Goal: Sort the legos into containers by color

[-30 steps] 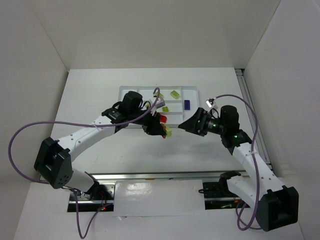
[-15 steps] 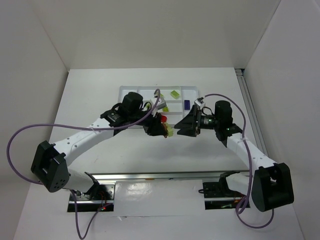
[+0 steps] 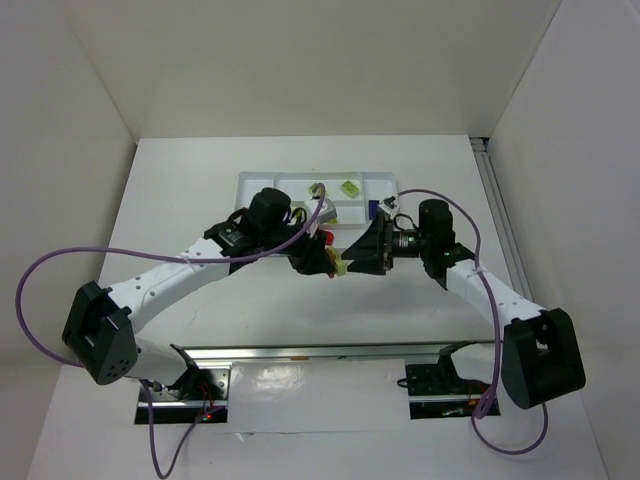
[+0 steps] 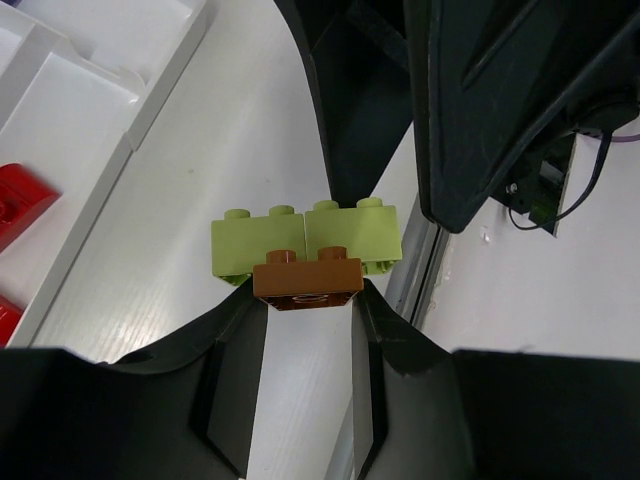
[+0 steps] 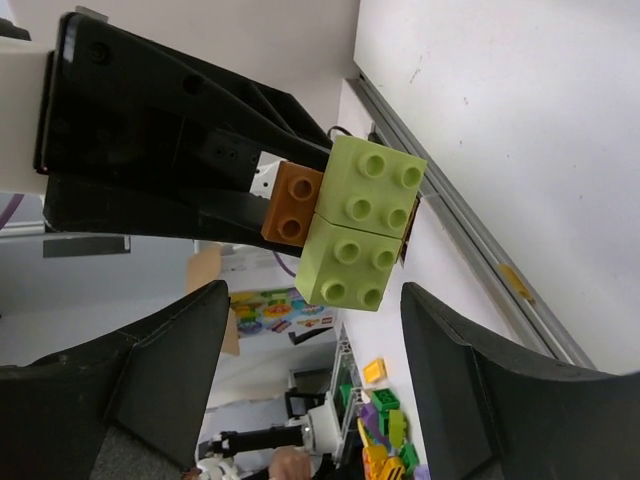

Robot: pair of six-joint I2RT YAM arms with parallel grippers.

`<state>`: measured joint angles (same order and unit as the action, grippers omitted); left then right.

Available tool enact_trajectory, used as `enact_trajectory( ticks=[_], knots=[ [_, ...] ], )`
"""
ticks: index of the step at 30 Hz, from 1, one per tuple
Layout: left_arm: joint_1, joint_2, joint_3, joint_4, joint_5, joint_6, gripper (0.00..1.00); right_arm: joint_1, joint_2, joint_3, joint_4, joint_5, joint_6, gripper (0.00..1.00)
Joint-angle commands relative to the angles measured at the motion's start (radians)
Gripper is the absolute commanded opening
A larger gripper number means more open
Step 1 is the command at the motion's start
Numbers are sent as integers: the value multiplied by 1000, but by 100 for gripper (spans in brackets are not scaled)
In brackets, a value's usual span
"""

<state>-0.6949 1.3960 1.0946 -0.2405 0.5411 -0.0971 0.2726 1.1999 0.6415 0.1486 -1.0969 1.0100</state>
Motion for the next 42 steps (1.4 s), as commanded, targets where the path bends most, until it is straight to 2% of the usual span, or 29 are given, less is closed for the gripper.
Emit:
enact_trajectory(
  ticks=[1,5,12,13,16,17,20,21,25,31,35,36,38,41,42],
  knots=[
    [-11,-22,22,18,-7,30,0,14,10,6,71,-14,16,76],
    [-11,-22,22,18,-18,30,0,33,30,6,71,-14,16,76],
    [-11,-22,22,18,-18,30,0,53,62,-37,203,-14,76,65],
    [-11,-22,22,18,-18,30,0,53,63,-48,230,-14,91,59],
    [-11,-31,13,18,-18,30,0,53,72,-48,252,-14,102,49],
    [-11,-31,13,18,-18,30,0,53,72,-58,261,-14,114,40],
    [-11,-31,13,18,-27,30,0,53,72,-78,292,-14,151,27],
    [-11,-40,13,18,-27,30,0,53,72,-89,301,-14,151,20],
    [-11,-52,13,18,-50,30,0,30,63,-126,301,-4,160,4],
    [44,-81,-6,27,-64,20,0,-61,14,-174,289,-37,142,2],
    [70,-81,4,27,-64,20,0,-111,-6,-140,100,-17,4,2],
    [84,-81,14,15,-64,10,0,-127,-6,-90,65,1,-55,2],
    [115,-72,14,4,-73,-10,0,-127,26,-5,-16,60,-135,2],
    [172,-61,25,-25,-86,-52,0,-101,102,189,-156,274,-270,2],
    [213,-61,25,-37,-69,-52,0,-90,157,236,-193,402,-296,2]
  ],
)
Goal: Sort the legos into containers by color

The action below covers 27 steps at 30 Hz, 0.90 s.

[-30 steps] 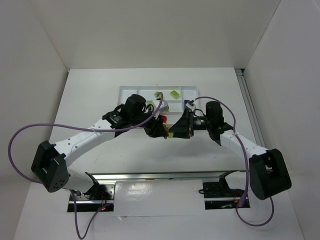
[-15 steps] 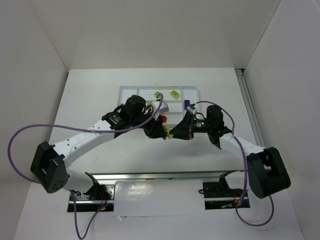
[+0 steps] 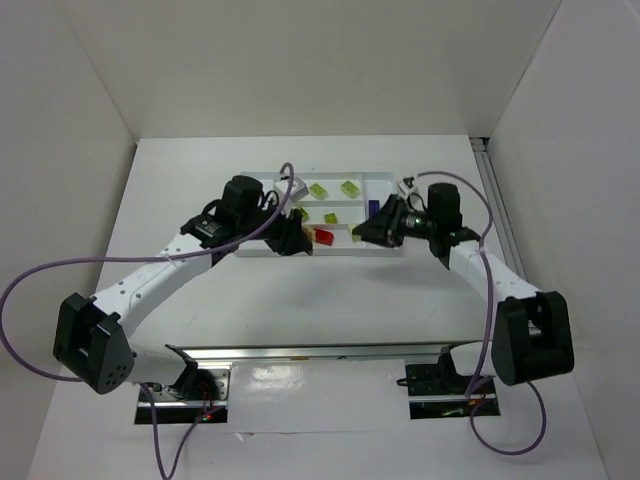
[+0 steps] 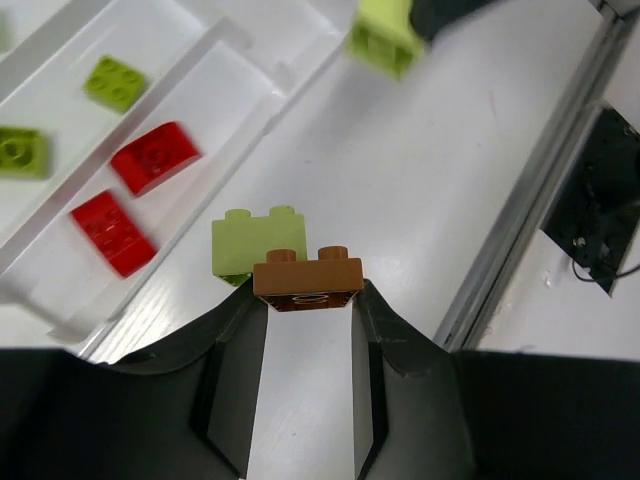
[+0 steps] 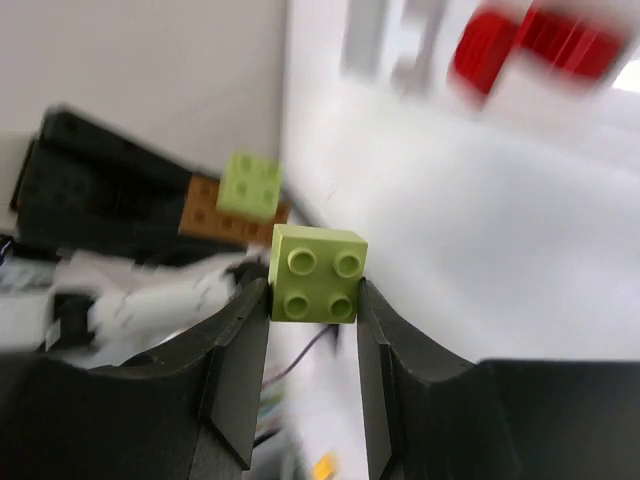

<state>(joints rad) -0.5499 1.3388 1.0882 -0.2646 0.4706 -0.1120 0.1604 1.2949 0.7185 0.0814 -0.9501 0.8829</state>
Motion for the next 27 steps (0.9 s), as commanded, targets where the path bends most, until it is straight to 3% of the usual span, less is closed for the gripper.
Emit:
enact_trajectory(
  ticks=[1,6,9,17,19,20,21,22,24,26,27],
  knots=[
    [89,-4,42,-22,35,-46,0,31,93,250,-144,325,-215,2],
    [192,-15,42,-56,117,-72,0,122,364,504,-206,737,-314,2],
    [225,-24,42,-84,126,-72,0,162,539,679,-245,857,-349,1],
    [260,-33,51,-111,146,-92,0,199,773,918,-255,982,-361,1],
    [260,-24,52,-111,171,-92,0,208,810,955,-255,982,-371,5],
    [260,-15,52,-111,180,-92,0,208,845,975,-264,982,-371,9],
    [260,-15,52,-111,180,-92,0,208,859,1011,-279,982,-371,21],
    [260,-15,52,-111,180,-92,0,208,871,1022,-279,972,-371,42],
    [260,-15,52,-111,180,-80,0,208,871,1032,-279,961,-361,64],
    [269,-15,52,-120,180,-68,0,208,848,1032,-279,961,-361,73],
    [278,-15,52,-120,190,-68,0,208,836,1021,-279,961,-370,73]
  ],
)
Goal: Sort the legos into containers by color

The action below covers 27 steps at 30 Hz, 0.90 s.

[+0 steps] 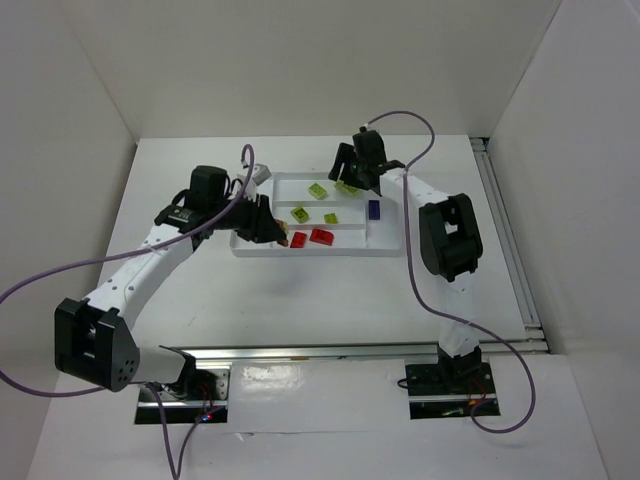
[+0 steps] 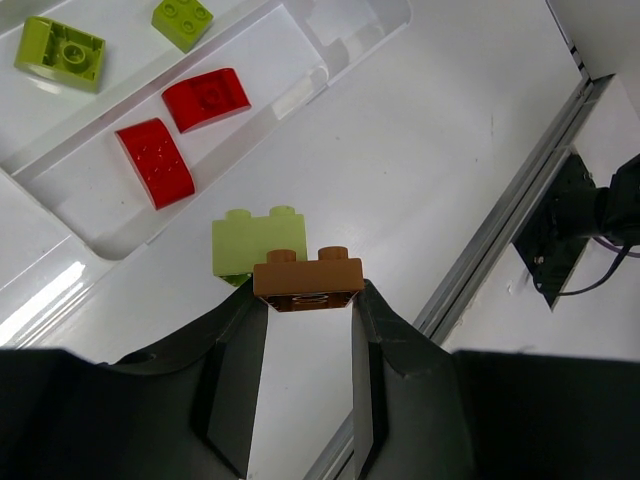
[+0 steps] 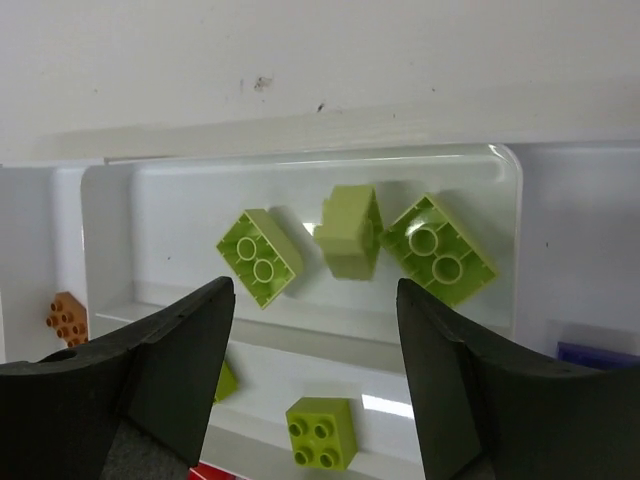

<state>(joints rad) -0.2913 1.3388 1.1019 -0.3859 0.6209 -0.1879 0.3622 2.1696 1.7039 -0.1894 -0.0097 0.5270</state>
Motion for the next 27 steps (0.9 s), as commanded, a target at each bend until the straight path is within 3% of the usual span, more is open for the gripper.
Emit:
enact_trajectory(
  ticks=[1,4,7,8,9,12,14,18,21,24,27],
  knots=[
    [20,-15,38,1,54,8,0,6,-53,22,-8,20,-15,73],
    [29,-15,47,1,103,34,0,6,-152,-51,-8,-24,-15,69],
    [29,-26,47,1,172,57,0,-26,-316,-214,63,-266,46,61],
    [38,-26,47,1,192,71,0,-63,-382,-252,77,-465,71,61],
    [38,-26,47,1,212,71,0,-80,-414,-298,143,-566,97,61],
    [38,-44,47,1,302,128,0,-105,-541,-507,336,-845,238,70],
    [26,-44,47,1,345,162,0,-105,-594,-622,407,-912,341,80],
    [-5,-64,68,-17,349,194,0,-65,-665,-748,612,-1038,537,89],
    [-45,-78,69,-18,288,208,0,-10,-665,-805,729,-1050,640,91],
    [-92,-90,88,-36,195,229,0,23,-620,-845,1005,-1096,850,91],
    [-118,-79,118,-77,155,240,0,56,-599,-854,1075,-1096,907,91]
  ],
)
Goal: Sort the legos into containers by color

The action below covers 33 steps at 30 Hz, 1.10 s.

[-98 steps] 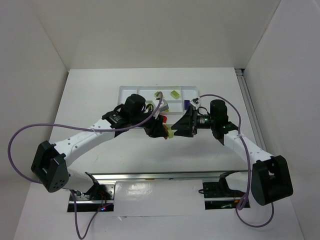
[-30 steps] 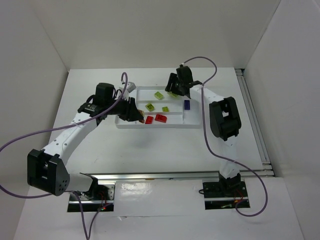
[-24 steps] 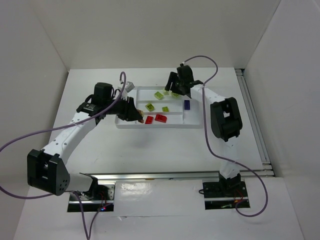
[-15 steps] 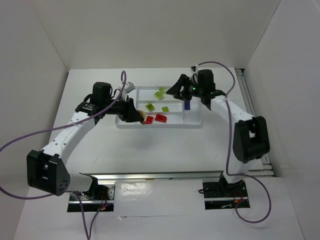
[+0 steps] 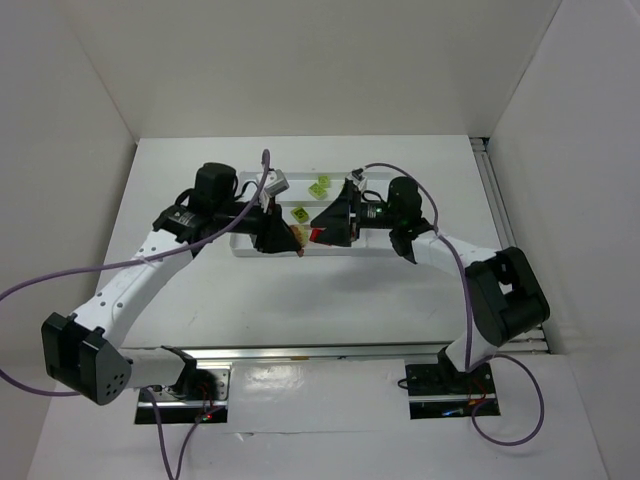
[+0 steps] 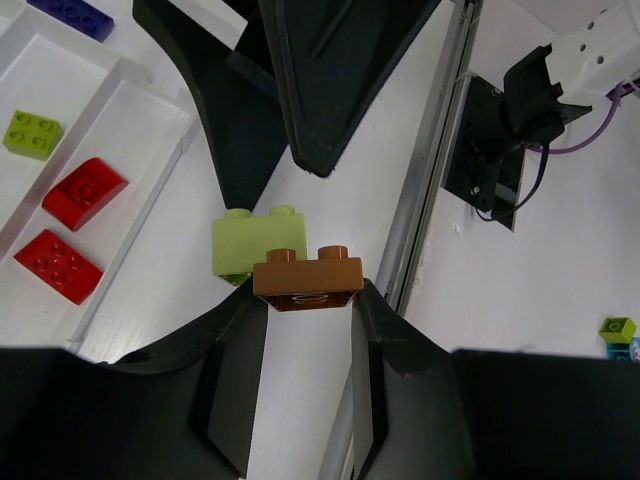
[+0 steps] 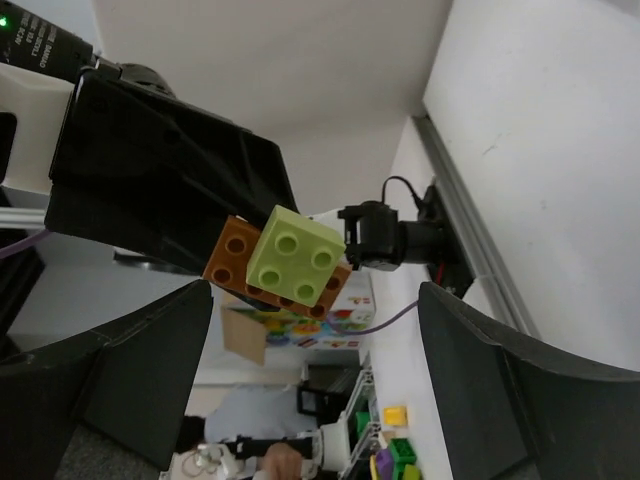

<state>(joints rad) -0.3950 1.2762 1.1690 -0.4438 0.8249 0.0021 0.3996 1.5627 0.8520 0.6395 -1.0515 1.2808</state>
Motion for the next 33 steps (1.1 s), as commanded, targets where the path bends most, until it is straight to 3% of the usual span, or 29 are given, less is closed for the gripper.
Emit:
enact_trajectory(
  ticks=[1,5,6,10,18,33],
  knots=[
    [-28,-17,50,-19,-58,50,0,19,8,-2,246,-54,153,89],
    [-54,-17,50,-19,-105,50,0,28,-12,7,204,-45,140,83],
    [-64,-17,50,-32,-106,50,0,37,-12,-4,215,-45,152,74],
    [-64,-17,41,-32,-139,50,0,48,-23,-13,235,-45,164,65],
    [-73,-17,50,-32,-128,50,0,67,-23,-13,158,-45,115,69],
    [-73,-35,50,-32,-147,50,0,67,28,-68,223,-27,157,72]
  ],
)
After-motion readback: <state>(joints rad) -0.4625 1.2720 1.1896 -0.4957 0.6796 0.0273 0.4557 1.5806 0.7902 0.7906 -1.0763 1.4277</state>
